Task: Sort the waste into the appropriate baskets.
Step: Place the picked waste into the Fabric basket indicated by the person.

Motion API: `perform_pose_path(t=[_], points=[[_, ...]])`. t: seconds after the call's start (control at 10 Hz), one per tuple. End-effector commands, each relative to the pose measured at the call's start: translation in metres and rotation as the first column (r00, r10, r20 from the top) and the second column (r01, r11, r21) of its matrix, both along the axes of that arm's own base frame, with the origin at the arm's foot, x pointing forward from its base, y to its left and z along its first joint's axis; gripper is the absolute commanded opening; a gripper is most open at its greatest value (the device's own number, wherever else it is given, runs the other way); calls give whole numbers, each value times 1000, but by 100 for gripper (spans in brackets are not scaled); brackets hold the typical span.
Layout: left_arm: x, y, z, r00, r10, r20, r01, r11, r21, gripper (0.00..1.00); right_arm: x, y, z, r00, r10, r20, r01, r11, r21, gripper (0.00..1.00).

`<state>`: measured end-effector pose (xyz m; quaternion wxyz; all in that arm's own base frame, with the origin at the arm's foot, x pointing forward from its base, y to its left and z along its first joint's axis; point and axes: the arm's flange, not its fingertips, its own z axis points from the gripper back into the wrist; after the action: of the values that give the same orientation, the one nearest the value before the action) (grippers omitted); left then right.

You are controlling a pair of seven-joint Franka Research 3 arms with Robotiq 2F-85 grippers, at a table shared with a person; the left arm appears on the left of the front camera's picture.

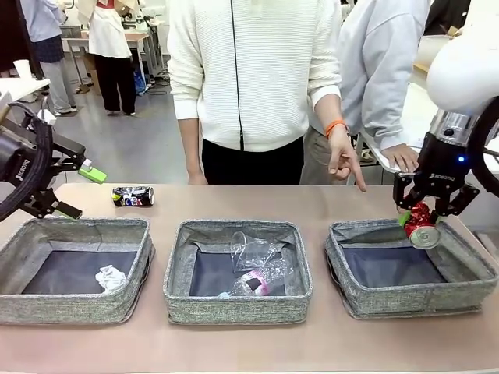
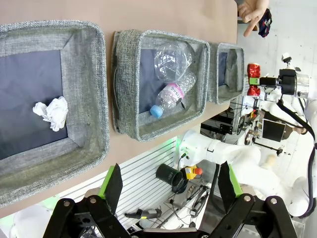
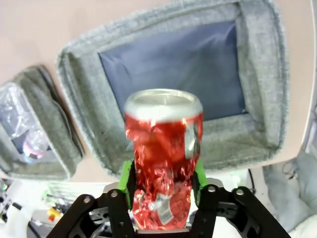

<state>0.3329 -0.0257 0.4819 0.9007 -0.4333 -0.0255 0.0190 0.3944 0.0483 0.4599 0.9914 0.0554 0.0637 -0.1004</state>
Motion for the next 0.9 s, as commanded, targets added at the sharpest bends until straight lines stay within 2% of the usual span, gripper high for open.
perform_pose_path(t=[0.0,0.5,0.6,0.7,0.8], points=[[-1,4,0,1000,-20,13,20,1000,3,100,-3,-7,-3,999,16,35,-16,1000,-9,100],[-1,4,0,1000,-20,13,20,1000,3,100,-4,-6,2,999,18,47,-18,1000,8,100],[-1,4,0,1000,-20,13,20,1000,3,100,-7,-4,10,996,69,59,-75,993,91,100],[-1,4,0,1000,-20,13,20,1000,3,100,-14,-3,23,956,260,138,-292,893,341,100],[-1,4,0,1000,-20,13,20,1000,3,100,-15,-5,32,897,356,263,-442,689,574,100]])
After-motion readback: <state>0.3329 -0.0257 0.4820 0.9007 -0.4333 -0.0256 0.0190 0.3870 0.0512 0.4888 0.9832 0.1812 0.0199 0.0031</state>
